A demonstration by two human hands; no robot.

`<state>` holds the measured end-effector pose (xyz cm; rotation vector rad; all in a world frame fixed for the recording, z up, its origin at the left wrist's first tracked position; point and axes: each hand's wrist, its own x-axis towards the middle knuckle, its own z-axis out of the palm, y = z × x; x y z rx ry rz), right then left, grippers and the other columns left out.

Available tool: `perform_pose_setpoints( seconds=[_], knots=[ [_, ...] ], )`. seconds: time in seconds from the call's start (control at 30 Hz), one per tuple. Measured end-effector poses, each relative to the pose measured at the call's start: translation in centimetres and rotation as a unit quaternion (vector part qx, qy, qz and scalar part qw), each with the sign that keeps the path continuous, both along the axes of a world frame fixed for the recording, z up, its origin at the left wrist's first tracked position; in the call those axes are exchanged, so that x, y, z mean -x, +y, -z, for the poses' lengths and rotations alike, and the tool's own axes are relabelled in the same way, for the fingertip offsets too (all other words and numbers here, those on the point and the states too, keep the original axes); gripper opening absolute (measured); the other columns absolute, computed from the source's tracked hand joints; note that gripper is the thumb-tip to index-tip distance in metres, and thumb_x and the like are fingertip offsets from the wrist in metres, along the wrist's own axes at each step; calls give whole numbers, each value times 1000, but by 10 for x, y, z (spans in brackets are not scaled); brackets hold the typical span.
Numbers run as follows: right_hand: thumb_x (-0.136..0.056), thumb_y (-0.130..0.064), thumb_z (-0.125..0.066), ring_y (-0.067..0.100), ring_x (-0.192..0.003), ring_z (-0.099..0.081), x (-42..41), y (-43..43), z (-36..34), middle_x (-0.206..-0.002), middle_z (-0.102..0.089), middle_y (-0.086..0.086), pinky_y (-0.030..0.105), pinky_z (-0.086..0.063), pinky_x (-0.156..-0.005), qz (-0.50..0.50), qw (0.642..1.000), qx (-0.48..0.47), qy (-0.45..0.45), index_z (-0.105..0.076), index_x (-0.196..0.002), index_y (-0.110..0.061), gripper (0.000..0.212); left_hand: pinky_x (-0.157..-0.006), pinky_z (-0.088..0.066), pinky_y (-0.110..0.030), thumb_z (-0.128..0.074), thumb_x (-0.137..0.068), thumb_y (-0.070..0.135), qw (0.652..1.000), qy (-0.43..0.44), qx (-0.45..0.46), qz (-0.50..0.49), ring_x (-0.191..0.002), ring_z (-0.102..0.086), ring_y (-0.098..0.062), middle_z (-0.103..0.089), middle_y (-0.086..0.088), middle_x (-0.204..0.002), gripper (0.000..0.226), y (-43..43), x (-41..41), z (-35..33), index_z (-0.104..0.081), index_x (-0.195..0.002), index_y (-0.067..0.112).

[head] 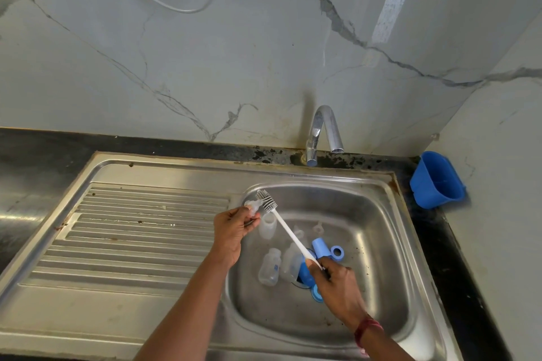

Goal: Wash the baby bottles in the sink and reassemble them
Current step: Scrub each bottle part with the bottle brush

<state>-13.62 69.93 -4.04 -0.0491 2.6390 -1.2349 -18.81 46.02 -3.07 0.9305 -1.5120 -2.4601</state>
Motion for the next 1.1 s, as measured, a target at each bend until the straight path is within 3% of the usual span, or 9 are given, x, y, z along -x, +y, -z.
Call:
perform_pose_setpoints(
  seconds=[0.13, 0.27, 0.43, 0.6, 0.67, 0.77, 0.9, 1.03, 1.1],
  knots=[
    [-96, -40, -58, 8, -43, -47, 2, -1, 1, -49, -48, -6, 15, -35, -43, -18, 998, -57, 37, -51, -72, -38, 25, -78, -61, -34, -67, -91, 6, 1000, -11, -12, 23, -79, -74, -20, -73, -13, -77, 13, 5, -1, 3, -69, -80, -1],
    [-95, -45, -57, 6, -44, -48, 3, 1, 2, -53, -51, -7, 12, -31, -42, -33, 991, -116, 52, -65, -89, -24, 23, -86, -57, -42, -68, -89, 7, 999, -23, -30, 21, -97, -68, -30, -70, -14, -85, 11, 4, -3, 8, -69, -81, -1],
    [-92, -48, -61, 7, -41, -51, 3, 7, 3, -51, -55, -7, 12, -33, -39, 5, 993, -109, 52, -57, -73, -28, 28, -91, -55, -47, -68, -88, 5, 997, -30, -68, -6, -94, -66, -24, -69, -11, -83, 8, 1, -9, 8, -68, -80, 4],
    [-94, -42, -61, 9, -42, -48, -4, 5, 4, -48, -50, -3, 15, -35, -42, -20, 996, -71, 39, -48, -64, -35, 34, -85, -58, -44, -69, -88, 6, 996, -32, -79, -20, -88, -67, -21, -71, -6, -74, 6, 1, -6, 7, -68, -83, 3],
    [-94, -41, -62, 12, -42, -46, -7, 6, 6, -46, -46, -5, 15, -30, -42, -31, 992, -104, 71, -54, -70, -32, 27, -81, -58, -40, -69, -89, 6, 996, -33, -73, -25, -84, -67, -20, -69, -5, -71, 8, 1, -4, 4, -67, -81, 4],
    [-89, -44, -66, 15, -44, -51, -9, 10, 11, -53, -55, -4, 24, -36, -41, -42, 969, -201, 135, -66, -90, -24, 20, -83, -57, -39, -67, -90, 4, 997, -42, -53, -25, -80, -65, -21, -65, -9, -74, 11, 2, -3, 5, -66, -79, 3],
    [-73, -38, -84, 15, -37, -51, -7, 9, 8, -56, -58, -3, 24, -32, -33, -51, 937, -286, 194, -68, -77, -19, 25, -81, -59, -36, -67, -91, 7, 998, -56, -8, -25, -79, -67, -20, -67, -10, -78, 11, 3, -3, 9, -66, -83, 1],
    [-82, -41, -76, 14, -47, -46, -5, 9, 3, -62, -62, -3, 18, -26, -43, 33, 959, -219, 177, -68, -72, -24, 21, -78, -60, -35, -67, -91, 7, 998, -54, 1, -36, -82, -70, -20, -70, -9, -81, 14, 1, -7, 10, -67, -79, 2],
    [-85, -42, -73, 10, -47, -42, -5, 9, 5, -59, -60, -5, 14, -21, -43, 25, 964, -199, 175, -66, -70, -23, 26, -77, -60, -34, -67, -91, 7, 998, -50, -1, -36, -82, -70, -19, -70, -9, -81, 13, 1, -8, 9, -67, -79, 2]
  ],
)
